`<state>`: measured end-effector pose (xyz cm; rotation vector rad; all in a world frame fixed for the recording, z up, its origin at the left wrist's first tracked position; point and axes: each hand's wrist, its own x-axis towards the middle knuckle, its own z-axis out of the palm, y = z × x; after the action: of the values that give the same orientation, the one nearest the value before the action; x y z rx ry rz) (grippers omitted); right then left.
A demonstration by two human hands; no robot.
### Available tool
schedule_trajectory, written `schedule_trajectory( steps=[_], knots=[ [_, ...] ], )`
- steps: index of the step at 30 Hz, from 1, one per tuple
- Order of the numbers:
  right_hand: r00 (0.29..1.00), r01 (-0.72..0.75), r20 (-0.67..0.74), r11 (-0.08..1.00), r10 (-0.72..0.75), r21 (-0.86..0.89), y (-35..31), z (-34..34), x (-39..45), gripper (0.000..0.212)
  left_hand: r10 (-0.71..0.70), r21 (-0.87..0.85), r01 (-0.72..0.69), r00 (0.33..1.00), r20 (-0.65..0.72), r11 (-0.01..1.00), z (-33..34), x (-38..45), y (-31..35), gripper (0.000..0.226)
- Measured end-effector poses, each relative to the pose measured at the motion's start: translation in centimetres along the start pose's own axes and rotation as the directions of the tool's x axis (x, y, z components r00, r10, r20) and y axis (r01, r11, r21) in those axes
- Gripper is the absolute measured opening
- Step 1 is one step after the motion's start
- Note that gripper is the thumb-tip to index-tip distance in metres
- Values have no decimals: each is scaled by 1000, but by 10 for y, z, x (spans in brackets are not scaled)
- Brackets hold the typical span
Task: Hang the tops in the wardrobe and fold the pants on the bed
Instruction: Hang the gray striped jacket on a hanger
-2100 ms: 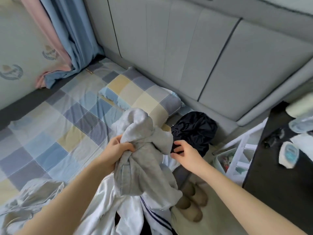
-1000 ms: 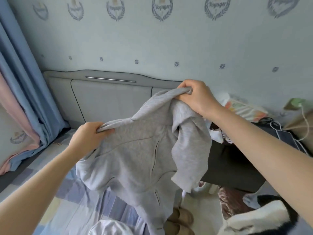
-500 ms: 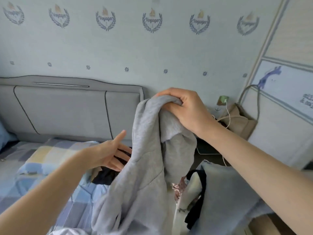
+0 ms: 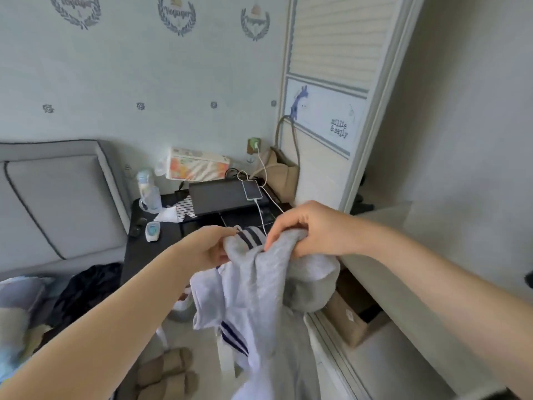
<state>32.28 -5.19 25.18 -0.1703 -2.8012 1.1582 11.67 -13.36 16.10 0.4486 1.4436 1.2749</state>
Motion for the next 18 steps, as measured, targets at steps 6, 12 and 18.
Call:
schedule_trajectory(
  steps=[6,12,18],
  knots=[
    [893,-382,253,924,371,-8,73,9,-92,39,149,80,-180,942,300,980,102,14,10,26],
    [765,-635,-100,771,637,52,105,-33,-146,32,115,319,-327,836,537,889,155,15,28,19],
    [527,-572,-423,675,737,465,108,-60,-143,21,53,420,-590,620,783,690,191,7,62,18]
  ],
)
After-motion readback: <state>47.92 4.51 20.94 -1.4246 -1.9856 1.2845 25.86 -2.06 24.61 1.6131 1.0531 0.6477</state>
